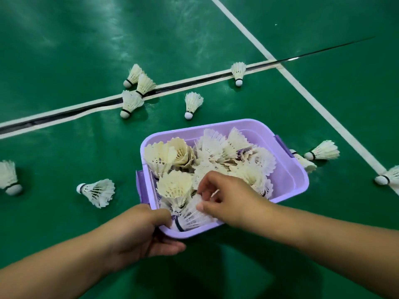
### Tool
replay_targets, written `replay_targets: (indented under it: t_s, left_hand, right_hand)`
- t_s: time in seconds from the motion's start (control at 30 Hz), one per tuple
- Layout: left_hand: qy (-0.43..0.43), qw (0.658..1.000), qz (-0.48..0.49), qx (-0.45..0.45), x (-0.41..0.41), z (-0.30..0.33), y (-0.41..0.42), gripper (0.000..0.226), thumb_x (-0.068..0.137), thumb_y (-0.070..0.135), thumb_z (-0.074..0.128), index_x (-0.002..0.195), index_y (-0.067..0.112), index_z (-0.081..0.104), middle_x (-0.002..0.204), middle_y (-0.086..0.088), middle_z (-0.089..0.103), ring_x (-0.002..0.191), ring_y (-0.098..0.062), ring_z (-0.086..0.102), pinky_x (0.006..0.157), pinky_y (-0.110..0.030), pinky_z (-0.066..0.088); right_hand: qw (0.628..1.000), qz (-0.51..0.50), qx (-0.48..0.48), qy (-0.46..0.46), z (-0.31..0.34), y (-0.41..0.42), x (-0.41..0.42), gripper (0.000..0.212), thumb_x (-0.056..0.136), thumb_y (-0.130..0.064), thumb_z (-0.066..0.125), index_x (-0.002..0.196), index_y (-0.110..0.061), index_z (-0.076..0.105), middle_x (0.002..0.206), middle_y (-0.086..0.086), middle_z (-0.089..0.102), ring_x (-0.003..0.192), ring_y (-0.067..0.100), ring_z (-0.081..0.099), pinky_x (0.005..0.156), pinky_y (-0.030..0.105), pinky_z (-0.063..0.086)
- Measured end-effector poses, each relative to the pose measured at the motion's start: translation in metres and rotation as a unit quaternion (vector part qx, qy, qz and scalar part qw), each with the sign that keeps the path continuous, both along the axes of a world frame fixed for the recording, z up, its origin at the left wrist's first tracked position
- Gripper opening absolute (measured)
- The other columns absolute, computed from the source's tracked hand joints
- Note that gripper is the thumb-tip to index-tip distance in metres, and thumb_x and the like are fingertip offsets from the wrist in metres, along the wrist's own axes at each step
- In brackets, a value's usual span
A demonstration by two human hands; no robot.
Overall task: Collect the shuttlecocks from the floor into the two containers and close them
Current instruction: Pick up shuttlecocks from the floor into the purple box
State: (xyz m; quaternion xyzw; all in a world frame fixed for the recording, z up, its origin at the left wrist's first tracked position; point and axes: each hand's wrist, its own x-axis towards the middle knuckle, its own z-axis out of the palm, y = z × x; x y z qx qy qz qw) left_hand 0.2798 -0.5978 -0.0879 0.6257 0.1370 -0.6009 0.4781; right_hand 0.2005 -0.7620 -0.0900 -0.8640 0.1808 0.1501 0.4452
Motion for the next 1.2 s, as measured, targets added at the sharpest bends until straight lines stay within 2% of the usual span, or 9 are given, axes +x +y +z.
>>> replay_targets:
  t_s: [0.17, 0.3, 0.4, 0.5, 0.63, 0.77, 0.9, 1.0, 1.2]
  left_hand:
    - [-0.035, 0.999, -0.001, 0.002, 0.002, -0.004, 0.0, 0.024, 0.089, -0.01, 0.039, 0.104, -0.004, 0.056, 0.073, -0.022, 0.073, 0.044, -0.025, 0.066, 0.039, -0.026, 0.054]
    - [-0.053, 0.999, 0.002, 0.01, 0.003, 0.001, 0.002, 0.017, 0.088, -0.011, 0.04, 0.085, -0.006, 0.056, 0.057, -0.016, 0.07, 0.04, -0.023, 0.064, 0.037, -0.028, 0.054]
    - [-0.06, 0.998, 0.02, 0.019, 0.005, 0.006, -0.001, 0.019, 0.089, -0.011, 0.042, 0.072, -0.004, 0.049, 0.044, -0.014, 0.062, 0.036, -0.024, 0.062, 0.035, -0.027, 0.053]
    - [-0.054, 0.998, 0.026, 0.019, 0.005, 0.007, -0.007, 0.022, 0.089, -0.01, 0.043, 0.068, -0.004, 0.044, 0.041, -0.013, 0.058, 0.037, -0.023, 0.062, 0.038, -0.03, 0.055]
    - [-0.041, 0.999, 0.023, 0.027, 0.004, 0.006, -0.014, 0.022, 0.088, -0.011, 0.043, 0.068, -0.004, 0.045, 0.042, -0.012, 0.058, 0.035, -0.021, 0.06, 0.046, -0.038, 0.055]
    - [-0.039, 0.998, 0.03, 0.036, 0.006, 0.002, -0.014, 0.019, 0.088, -0.01, 0.043, 0.07, -0.006, 0.048, 0.048, -0.017, 0.059, 0.037, -0.023, 0.062, 0.047, -0.037, 0.056]
    - [-0.039, 0.999, 0.016, 0.027, 0.008, 0.001, -0.011, 0.011, 0.089, -0.01, 0.043, 0.092, -0.014, 0.053, 0.068, -0.025, 0.069, 0.046, -0.026, 0.066, 0.041, -0.03, 0.057]
    - [-0.038, 0.999, 0.017, 0.025, 0.009, -0.001, -0.01, 0.011, 0.088, -0.01, 0.042, 0.091, -0.012, 0.052, 0.068, -0.023, 0.07, 0.046, -0.027, 0.067, 0.041, -0.029, 0.057]
    - [-0.03, 1.0, 0.008, 0.004, 0.005, 0.006, -0.016, 0.014, 0.089, -0.01, 0.041, 0.082, -0.01, 0.053, 0.061, -0.02, 0.07, 0.044, -0.025, 0.066, 0.039, -0.027, 0.056]
  right_hand:
    - [0.949, 0.156, -0.27, -0.038, 0.011, -0.009, -0.003, 0.037, 0.092, -0.049, 0.044, 0.121, -0.027, 0.053, 0.111, -0.004, 0.063, 0.098, 0.019, 0.06, 0.077, 0.032, 0.048]
    - [0.91, -0.155, -0.292, -0.251, 0.024, -0.087, -0.021, 0.036, 0.093, -0.043, 0.042, 0.091, -0.014, 0.064, 0.078, 0.001, 0.063, 0.066, 0.013, 0.051, 0.06, 0.025, 0.037]
    - [0.873, -0.264, -0.388, -0.135, -0.012, -0.173, -0.041, 0.022, 0.093, -0.022, 0.051, 0.109, -0.008, 0.057, 0.108, 0.013, 0.056, 0.091, 0.029, 0.054, 0.078, 0.033, 0.04]
    - [0.899, -0.256, -0.329, 0.131, -0.065, -0.214, -0.06, 0.062, 0.084, -0.006, 0.056, 0.141, -0.019, 0.036, 0.145, 0.019, 0.028, 0.128, 0.038, 0.037, 0.103, 0.039, 0.034]
    - [0.907, -0.111, -0.343, 0.218, -0.108, -0.22, -0.074, 0.077, 0.08, -0.006, 0.06, 0.144, -0.033, 0.028, 0.139, 0.015, 0.034, 0.121, 0.038, 0.039, 0.098, 0.044, 0.041]
    - [0.892, -0.202, -0.383, 0.129, -0.095, -0.222, -0.069, 0.036, 0.089, -0.01, 0.049, 0.124, -0.018, 0.053, 0.117, 0.019, 0.058, 0.101, 0.037, 0.055, 0.076, 0.036, 0.043]
    - [0.883, -0.435, -0.137, -0.109, -0.022, -0.202, -0.043, 0.021, 0.095, -0.01, 0.04, 0.112, -0.008, 0.051, 0.101, 0.018, 0.056, 0.068, 0.025, 0.054, 0.055, 0.023, 0.039]
    - [0.979, -0.199, 0.039, -0.013, 0.028, -0.155, -0.027, 0.014, 0.094, -0.003, 0.043, 0.093, -0.013, 0.054, 0.075, 0.01, 0.054, 0.05, 0.009, 0.044, 0.047, 0.019, 0.038]
    - [0.981, 0.105, -0.132, 0.092, 0.014, -0.072, 0.009, 0.032, 0.092, -0.03, 0.055, 0.067, -0.019, 0.038, 0.066, -0.005, 0.043, 0.06, 0.01, 0.04, 0.058, 0.029, 0.034]
